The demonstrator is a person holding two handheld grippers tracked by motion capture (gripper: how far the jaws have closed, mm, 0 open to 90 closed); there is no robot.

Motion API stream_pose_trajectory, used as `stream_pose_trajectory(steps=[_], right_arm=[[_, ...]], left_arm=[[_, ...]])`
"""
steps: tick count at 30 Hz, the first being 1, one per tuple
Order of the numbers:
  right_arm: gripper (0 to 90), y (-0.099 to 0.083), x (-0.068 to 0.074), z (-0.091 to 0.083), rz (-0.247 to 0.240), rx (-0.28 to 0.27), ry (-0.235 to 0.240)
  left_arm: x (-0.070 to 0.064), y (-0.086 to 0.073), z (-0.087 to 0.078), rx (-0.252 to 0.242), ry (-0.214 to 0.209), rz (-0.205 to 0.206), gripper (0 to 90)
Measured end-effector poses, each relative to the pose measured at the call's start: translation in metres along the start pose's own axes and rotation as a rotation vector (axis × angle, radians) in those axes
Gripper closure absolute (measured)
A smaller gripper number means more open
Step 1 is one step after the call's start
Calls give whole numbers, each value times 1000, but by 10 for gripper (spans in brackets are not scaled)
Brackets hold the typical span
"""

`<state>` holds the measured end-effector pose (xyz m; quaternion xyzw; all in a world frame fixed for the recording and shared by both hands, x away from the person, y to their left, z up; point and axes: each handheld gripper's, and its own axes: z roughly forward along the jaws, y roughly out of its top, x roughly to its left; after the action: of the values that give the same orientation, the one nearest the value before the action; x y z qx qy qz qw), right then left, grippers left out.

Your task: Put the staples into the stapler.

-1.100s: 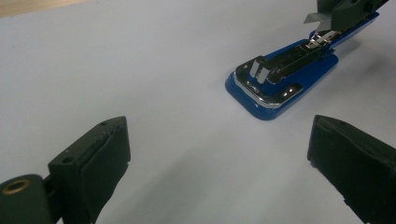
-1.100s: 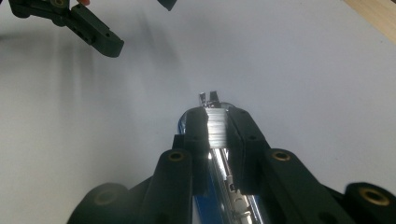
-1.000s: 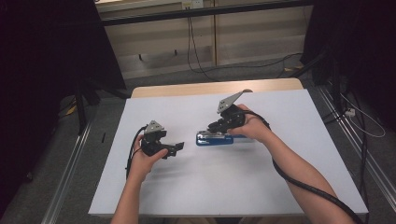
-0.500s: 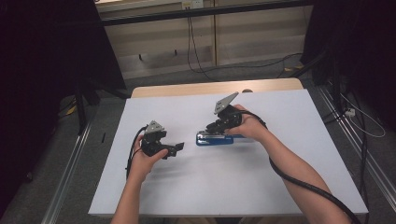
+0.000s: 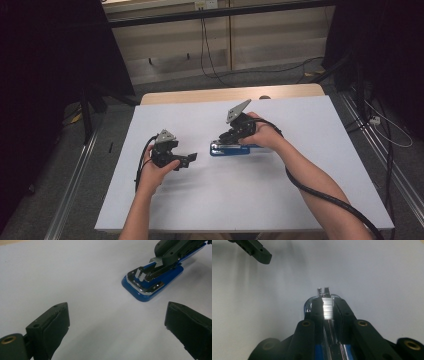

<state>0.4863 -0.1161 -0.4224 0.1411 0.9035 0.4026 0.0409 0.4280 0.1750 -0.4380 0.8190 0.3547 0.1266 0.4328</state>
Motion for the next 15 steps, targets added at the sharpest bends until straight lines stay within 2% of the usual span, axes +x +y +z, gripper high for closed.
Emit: stream_pose_trajectory(steps=[15], right_arm=[[795, 0, -2, 3, -5, -2, 15]], left_arm=[[0, -1, 1, 10, -3, 2, 61]])
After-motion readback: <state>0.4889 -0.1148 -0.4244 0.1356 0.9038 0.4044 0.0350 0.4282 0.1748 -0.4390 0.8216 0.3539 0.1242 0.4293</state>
